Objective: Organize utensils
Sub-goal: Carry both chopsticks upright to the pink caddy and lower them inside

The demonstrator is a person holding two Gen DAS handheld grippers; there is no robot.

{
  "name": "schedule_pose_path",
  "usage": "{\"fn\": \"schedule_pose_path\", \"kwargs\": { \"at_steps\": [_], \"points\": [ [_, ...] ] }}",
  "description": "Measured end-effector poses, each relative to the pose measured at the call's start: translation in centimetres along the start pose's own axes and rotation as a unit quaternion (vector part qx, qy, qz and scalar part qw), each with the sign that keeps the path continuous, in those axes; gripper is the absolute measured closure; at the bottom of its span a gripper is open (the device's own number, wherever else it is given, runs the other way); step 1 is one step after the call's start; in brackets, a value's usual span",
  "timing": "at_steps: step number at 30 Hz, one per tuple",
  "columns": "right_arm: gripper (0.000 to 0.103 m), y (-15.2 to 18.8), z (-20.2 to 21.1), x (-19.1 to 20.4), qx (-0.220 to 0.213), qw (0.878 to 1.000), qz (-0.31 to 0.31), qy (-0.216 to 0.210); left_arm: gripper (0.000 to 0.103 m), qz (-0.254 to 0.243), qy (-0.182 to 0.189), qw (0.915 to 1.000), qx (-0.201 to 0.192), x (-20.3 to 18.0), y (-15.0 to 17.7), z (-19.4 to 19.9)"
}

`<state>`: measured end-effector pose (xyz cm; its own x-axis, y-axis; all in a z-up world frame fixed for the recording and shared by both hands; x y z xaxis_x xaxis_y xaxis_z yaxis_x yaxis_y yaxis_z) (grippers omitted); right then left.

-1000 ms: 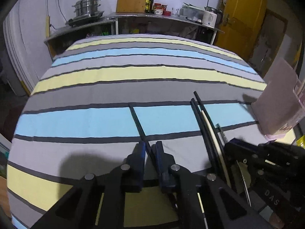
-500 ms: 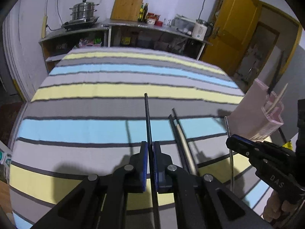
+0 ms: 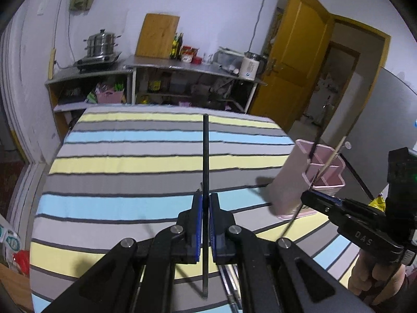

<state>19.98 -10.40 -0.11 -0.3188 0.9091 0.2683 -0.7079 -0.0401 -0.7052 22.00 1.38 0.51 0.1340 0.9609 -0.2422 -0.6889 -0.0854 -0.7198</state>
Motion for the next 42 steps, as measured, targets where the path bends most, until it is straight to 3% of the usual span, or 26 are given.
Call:
{"fn": "schedule_pose_path", "kwargs": {
  "at_steps": [11, 27, 42],
  "points": [
    [0.098, -1.6, 4.7, -1.3, -0.042, 0.999, -0.013, 0.004, 0.098, -0.026, 0.029, 0.999, -0.023, -4.3, -2.2, 2.9],
    [0.098, -2.7, 10.3, -6.7, -0.083, 0.995, -0.048, 0.041, 0.098, -0.052, 0.095, 0.9941, 0.007, -12.3, -2.7, 1.0],
    [0.098, -8.9, 15.2, -11.0, -0.156, 0.982, -0.067, 0.076, 0.098, -0.079, 0.142, 0.9854, -0.05, -19.8, -9.9, 0.9]
  ]
}}
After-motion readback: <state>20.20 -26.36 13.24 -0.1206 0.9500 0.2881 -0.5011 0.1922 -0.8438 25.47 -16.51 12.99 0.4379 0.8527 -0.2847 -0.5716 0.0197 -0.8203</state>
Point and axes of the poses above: each gripper's, at about its wrist camera, not at the fingertips, and z roughly against the way its jaws point, x to its left, y to its underside, the point moved 10 cm from there along -z, roughly the way its jaws point
